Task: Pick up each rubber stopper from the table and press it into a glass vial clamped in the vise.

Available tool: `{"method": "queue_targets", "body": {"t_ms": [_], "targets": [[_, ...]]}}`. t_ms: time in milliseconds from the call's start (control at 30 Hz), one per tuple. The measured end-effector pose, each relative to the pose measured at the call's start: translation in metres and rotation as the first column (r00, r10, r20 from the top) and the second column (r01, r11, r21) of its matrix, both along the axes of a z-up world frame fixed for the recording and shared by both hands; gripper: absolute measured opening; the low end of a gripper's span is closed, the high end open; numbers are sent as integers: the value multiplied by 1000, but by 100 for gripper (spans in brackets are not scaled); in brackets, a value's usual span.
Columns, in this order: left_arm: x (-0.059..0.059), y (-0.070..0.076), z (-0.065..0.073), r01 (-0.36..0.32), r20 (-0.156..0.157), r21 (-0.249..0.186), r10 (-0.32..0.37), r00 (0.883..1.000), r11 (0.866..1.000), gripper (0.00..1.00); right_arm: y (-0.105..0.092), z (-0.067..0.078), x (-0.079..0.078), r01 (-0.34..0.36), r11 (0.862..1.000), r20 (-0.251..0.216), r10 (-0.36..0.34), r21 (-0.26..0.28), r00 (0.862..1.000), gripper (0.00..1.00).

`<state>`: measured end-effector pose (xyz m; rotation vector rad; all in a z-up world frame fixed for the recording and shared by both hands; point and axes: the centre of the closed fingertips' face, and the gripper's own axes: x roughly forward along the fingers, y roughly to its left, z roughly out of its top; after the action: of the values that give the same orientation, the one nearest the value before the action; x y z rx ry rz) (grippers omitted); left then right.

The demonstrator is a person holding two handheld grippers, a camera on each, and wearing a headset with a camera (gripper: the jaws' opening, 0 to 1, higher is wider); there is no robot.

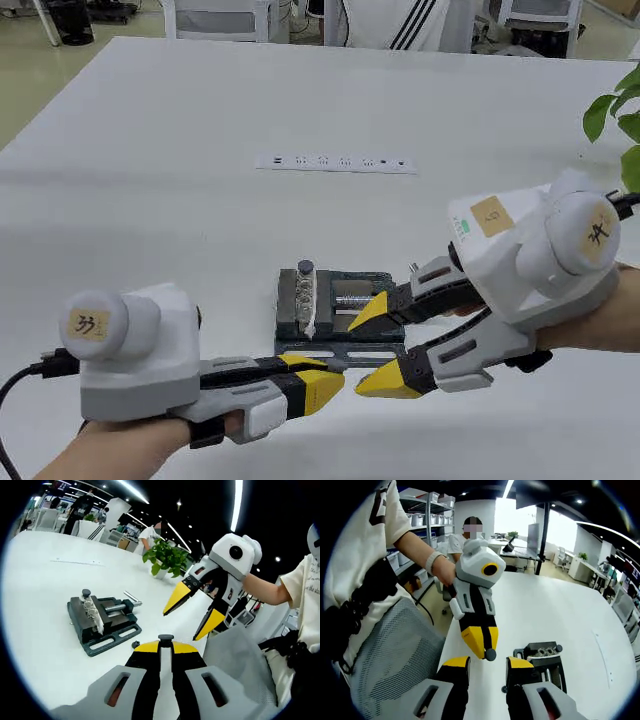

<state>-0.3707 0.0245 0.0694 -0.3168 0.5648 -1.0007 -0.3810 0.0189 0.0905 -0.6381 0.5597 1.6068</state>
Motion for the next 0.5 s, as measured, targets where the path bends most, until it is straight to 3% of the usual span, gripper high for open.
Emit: {"method": "queue_targets", "body": {"t_ms": [33,133,233,333,500], "targets": [[-2,-2,1,12,4,-3,-12,1000,1000,3,-1,-1,-1,-3,1000,-7,3,-5,1000,25],[-5,-2,-3,68,55,69,-72,996,995,3,-2,-4,-6,-16,1000,-40,15,-18,999,23],[-9,-5,-2,111,89,98,-120,989,989,3,-3,-7,-11,-24,999,-70,22,-26,997,22],[-12,-5,-4,152,123,153,-171,978,977,3,-3,-9,-15,-33,999,-88,30,-33,996,21],[-15,-9,-2,196,167,198,-230,959,960,3,-1,-11,-18,-42,998,-107,38,-37,993,21]]}}
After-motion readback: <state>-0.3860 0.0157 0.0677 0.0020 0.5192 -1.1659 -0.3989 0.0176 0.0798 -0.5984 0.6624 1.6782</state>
